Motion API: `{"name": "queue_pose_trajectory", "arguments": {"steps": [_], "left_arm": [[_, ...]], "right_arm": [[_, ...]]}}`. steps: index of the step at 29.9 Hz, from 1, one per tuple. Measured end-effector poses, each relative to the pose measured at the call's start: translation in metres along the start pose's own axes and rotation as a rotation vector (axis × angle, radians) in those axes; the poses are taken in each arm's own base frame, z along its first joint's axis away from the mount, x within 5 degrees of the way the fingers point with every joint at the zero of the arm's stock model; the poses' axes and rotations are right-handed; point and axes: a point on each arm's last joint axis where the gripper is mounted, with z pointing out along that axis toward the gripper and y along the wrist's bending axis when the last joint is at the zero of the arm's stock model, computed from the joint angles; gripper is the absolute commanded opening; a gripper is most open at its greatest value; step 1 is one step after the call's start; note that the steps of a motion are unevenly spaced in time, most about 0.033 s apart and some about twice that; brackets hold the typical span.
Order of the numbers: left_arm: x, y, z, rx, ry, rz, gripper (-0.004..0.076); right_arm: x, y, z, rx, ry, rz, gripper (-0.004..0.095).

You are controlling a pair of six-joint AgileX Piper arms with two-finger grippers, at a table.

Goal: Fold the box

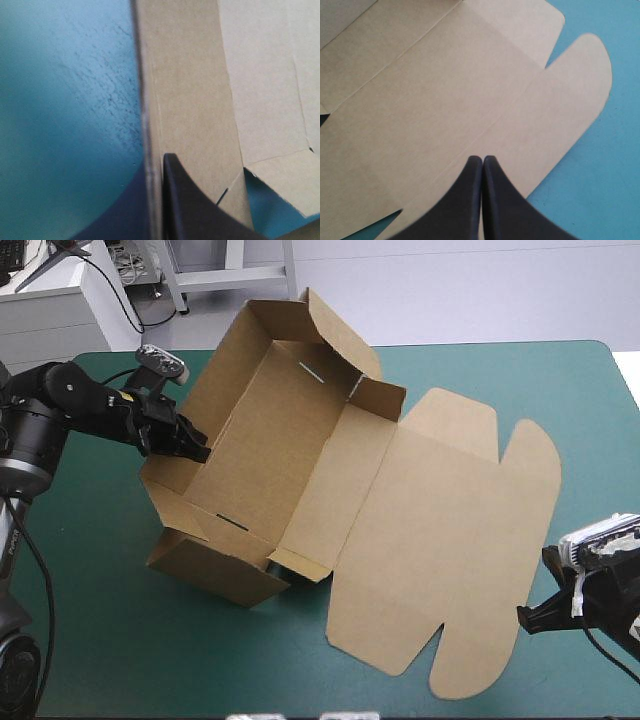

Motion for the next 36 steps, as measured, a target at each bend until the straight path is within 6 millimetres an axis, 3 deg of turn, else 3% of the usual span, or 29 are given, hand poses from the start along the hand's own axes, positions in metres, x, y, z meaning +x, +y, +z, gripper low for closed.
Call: {"name": "queue_pose_trajectory", "arguments": {"steps": [11, 18, 26, 32, 36], "left_arm": [[-0.037, -0.053, 0.016, -0.17, -0.053, 0.366, -0.0008], [-0.051, -0.088, 0.031, -0.287, -0.057, 0.619, -0.0008], [-0.04, -0.13, 0.062, -0.372, -0.012, 0.871, -0.0008], [-0.025, -0.142, 0.087, -0.441, -0.058, 1.001, -0.0008], [-0.016, -0.146, 0.093, -0.482, -0.142, 1.086, -0.0008]], "right_arm": [[-0.002, -0.001, 0.0, 0.007, -0.026, 0.001, -0.0019], [-0.005, -0.001, 0.0, 0.011, -0.058, 0.001, -0.0019], [-0.007, -0.001, 0.0, 0.013, -0.076, 0.001, -0.0019], [-0.007, -0.001, 0.0, 0.013, -0.076, 0.001, -0.0019], [-0.007, -0.001, 0.0, 0.013, -0.076, 0.001, -0.0019]]}}
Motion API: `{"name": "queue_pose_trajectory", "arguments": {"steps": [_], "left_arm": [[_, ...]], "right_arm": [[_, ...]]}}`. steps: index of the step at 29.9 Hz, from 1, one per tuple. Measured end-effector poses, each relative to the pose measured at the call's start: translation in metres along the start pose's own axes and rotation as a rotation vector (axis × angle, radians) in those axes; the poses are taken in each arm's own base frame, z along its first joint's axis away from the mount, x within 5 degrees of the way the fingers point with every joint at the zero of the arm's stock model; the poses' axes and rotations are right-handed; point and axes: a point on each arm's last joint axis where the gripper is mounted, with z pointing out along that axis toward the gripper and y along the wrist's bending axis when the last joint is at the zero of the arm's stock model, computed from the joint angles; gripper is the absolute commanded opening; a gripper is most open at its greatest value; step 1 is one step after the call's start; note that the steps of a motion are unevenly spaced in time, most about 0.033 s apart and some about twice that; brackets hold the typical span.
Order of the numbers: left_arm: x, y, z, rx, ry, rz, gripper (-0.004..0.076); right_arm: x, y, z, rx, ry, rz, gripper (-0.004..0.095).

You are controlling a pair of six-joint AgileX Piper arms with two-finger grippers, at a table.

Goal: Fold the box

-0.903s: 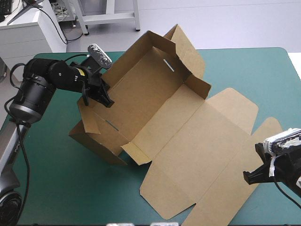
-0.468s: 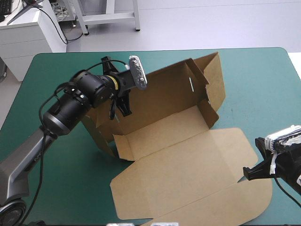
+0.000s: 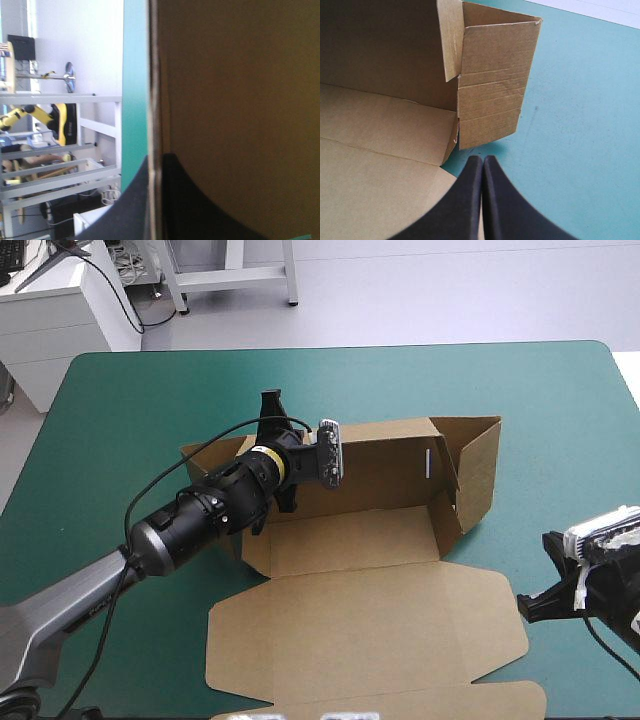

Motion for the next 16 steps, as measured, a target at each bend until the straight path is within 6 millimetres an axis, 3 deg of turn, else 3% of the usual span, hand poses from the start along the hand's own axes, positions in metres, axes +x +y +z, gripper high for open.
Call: {"name": "queue_pose_trajectory", "arguments": {"steps": [8, 16], "left_arm": [[0.014, -0.025, 0.005, -0.075, -0.009, 0.092, -0.0008], [0.016, -0.046, 0.002, -0.065, -0.066, 0.173, -0.0008]], "right_arm": [[0.0, 0.0, 0.0, -0.001, 0.0, 0.001, -0.0019], [0.0, 0.0, 0.0, -0.003, -0.001, 0.002, -0.0016]]}}
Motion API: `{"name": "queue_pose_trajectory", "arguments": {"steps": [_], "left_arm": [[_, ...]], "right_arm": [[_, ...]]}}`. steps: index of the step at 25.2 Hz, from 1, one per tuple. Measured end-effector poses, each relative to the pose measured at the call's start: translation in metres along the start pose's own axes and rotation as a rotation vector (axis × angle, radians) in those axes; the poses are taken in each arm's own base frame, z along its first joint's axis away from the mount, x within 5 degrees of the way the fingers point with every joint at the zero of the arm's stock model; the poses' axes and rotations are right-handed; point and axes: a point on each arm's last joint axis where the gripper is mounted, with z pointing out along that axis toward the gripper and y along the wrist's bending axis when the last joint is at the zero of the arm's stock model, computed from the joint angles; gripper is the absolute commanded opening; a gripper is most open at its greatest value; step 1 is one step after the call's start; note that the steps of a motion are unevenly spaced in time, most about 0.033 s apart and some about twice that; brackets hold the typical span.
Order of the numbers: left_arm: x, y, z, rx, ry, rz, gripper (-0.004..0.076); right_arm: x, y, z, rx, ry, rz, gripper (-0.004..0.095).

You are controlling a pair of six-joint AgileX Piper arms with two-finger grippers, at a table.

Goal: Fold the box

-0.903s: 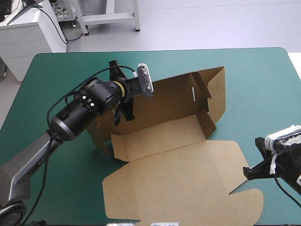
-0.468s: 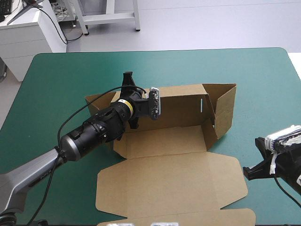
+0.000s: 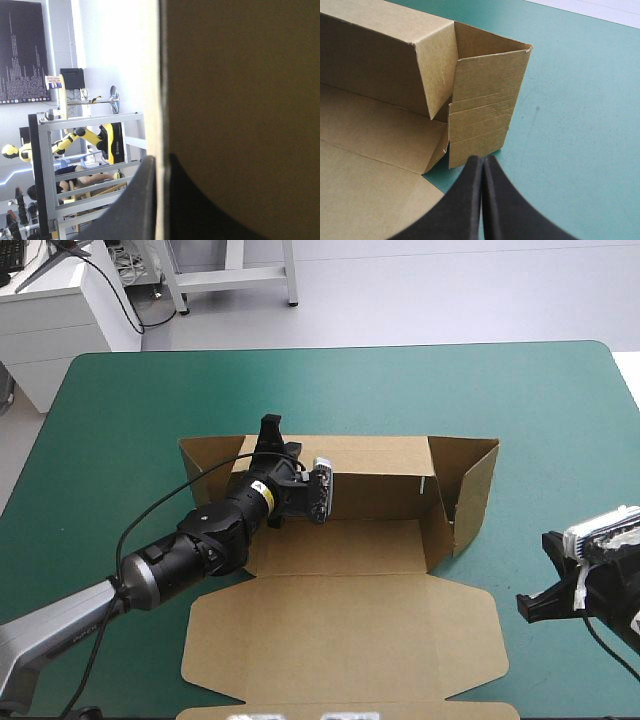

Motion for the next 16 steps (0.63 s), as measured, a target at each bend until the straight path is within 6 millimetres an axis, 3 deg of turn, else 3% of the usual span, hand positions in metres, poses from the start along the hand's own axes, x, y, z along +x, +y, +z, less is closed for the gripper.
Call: {"name": "queue_pose_trajectory", "arguments": {"steps": [4, 6, 9, 10, 12, 14, 16], "left_arm": [[-0.001, -0.002, -0.002, -0.005, 0.009, -0.027, -0.0008], [-0.001, -0.002, -0.002, -0.007, 0.017, -0.047, -0.0008], [-0.001, -0.002, -0.002, -0.008, 0.025, -0.057, -0.0008], [0.0, -0.002, -0.002, -0.008, 0.028, -0.059, -0.0008], [-0.001, -0.003, -0.002, -0.008, 0.029, -0.058, -0.0008], [-0.001, -0.003, -0.002, -0.008, 0.03, -0.062, -0.0008], [-0.001, -0.003, -0.002, -0.008, 0.031, -0.064, -0.0008]], "right_arm": [[-0.002, 0.0, 0.0, 0.003, -0.022, 0.0, 0.0025], [-0.004, 0.0, 0.0, 0.005, -0.04, 0.0, 0.0099], [-0.007, -0.001, 0.0, 0.01, -0.077, 0.0, 0.0332], [-0.009, -0.001, 0.0, 0.011, -0.084, 0.0, 0.0535], [-0.017, -0.002, 0.003, 0.011, -0.094, 0.006, 0.0768], [-0.032, -0.003, 0.005, 0.006, -0.1, 0.036, 0.0834], [-0.051, -0.006, 0.011, 0.008, -0.104, 0.047, 0.0833]]}}
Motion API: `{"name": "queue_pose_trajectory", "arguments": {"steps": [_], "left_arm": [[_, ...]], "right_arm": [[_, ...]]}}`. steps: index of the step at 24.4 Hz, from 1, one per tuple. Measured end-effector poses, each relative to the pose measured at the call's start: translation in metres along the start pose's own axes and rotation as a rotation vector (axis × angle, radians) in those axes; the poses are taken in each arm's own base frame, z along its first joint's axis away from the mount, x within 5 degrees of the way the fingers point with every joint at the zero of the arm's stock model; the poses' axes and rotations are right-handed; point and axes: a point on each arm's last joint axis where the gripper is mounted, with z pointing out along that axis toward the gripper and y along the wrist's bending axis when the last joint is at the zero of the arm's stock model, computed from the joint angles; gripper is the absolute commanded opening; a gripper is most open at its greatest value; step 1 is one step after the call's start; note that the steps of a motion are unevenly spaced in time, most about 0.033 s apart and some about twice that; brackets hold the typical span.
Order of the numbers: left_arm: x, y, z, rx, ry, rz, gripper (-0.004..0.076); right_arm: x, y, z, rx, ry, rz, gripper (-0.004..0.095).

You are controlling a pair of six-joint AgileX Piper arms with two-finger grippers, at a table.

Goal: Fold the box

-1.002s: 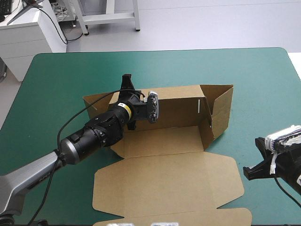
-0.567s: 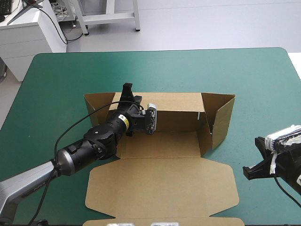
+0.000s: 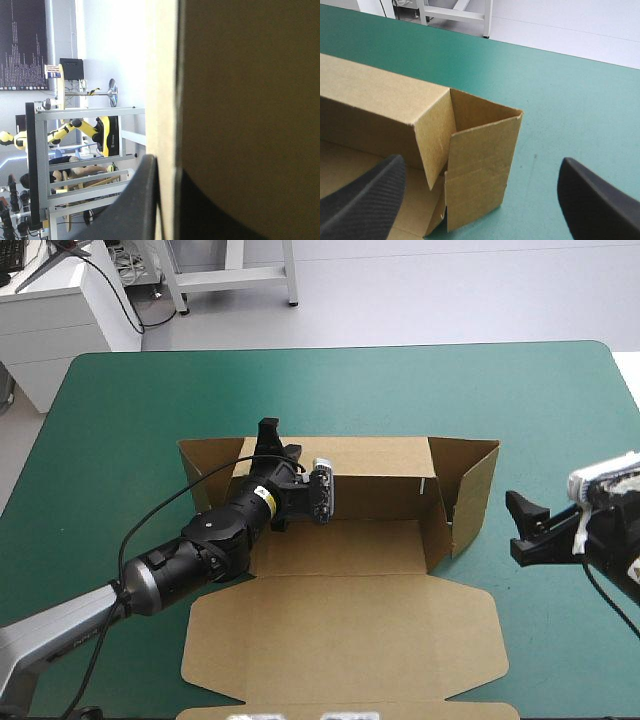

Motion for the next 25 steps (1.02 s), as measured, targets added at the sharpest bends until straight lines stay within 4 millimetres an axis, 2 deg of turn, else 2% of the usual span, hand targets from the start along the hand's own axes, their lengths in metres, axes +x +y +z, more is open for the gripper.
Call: {"name": "queue_pose_trajectory", "arguments": {"steps": [5, 10, 13, 17, 21, 25], "left_arm": [[0.0, 0.0, 0.0, -0.001, 0.0, -0.09, -0.0008], [0.0, 0.0, 0.0, -0.002, 0.001, -0.108, -0.0008], [0.0, 0.0, 0.0, -0.002, 0.001, -0.108, -0.0008], [0.0, 0.0, 0.0, -0.002, 0.001, -0.108, -0.0008], [0.0, 0.0, 0.0, -0.002, 0.001, -0.108, -0.0008], [0.0, 0.0, 0.0, -0.002, 0.002, -0.108, -0.0008]], "right_arm": [[-0.058, -0.005, 0.044, -0.001, 0.016, 0.013, 0.0833], [-0.094, -0.009, 0.114, -0.005, 0.094, 0.017, 0.0833], [-0.1, -0.013, 0.145, -0.002, 0.143, 0.027, 0.0833], [-0.1, -0.024, 0.185, -0.006, 0.23, 0.082, 0.0833], [-0.087, -0.036, 0.221, -0.041, 0.342, 0.158, 0.0833], [-0.069, -0.043, 0.248, -0.059, 0.447, 0.193, 0.0833]]}}
